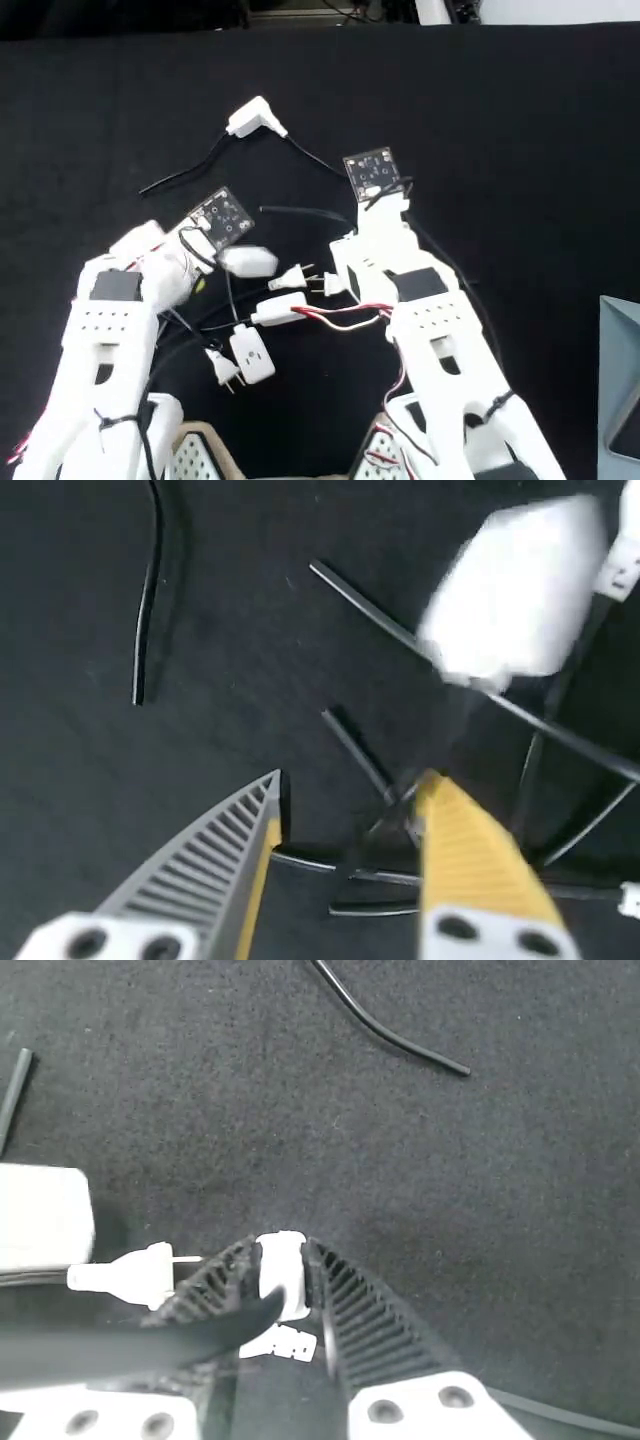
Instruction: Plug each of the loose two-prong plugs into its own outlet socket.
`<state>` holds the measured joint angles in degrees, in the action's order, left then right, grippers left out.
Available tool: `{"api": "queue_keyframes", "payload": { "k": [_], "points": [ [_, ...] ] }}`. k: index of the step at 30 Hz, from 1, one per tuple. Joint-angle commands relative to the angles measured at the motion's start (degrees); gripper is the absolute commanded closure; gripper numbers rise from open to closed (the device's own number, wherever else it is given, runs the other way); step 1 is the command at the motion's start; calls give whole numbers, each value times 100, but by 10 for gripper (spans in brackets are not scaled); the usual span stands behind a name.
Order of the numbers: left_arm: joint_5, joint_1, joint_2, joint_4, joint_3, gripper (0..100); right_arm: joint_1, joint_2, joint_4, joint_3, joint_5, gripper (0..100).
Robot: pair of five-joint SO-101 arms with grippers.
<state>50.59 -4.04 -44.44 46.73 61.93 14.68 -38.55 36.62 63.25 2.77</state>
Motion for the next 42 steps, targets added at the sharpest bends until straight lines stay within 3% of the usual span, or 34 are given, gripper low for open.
{"api": "queue_keyframes", "payload": {
  "k": [1,5,13,16,20,25,31,35,39,42],
  "points": [
    [-185,92,-176,325,-154,752,-44,-13,-123,-259,35,987],
    [-281,48,-202,923,-699,755,-35,-13,-123,-251,35,987],
    [-923,-426,-211,1073,-1499,755,-35,-4,-123,-251,35,987],
    [-1064,-470,-211,1600,-2000,755,-35,-4,-123,-251,35,987],
    [-1741,-400,-141,1934,-2519,755,-35,-4,-123,-251,35,986],
    [-2224,66,35,1169,-1666,755,-35,-4,-123,-251,35,986],
    [-2312,321,527,18,-453,755,-35,-4,-123,-251,35,986],
    [-2295,277,686,62,-154,755,-35,-4,-123,-251,35,986],
    [-1723,347,571,721,-57,755,-35,-4,-123,-251,35,986],
    [-1793,277,290,967,-207,755,-35,-4,-123,-251,35,986]
  ]
}}
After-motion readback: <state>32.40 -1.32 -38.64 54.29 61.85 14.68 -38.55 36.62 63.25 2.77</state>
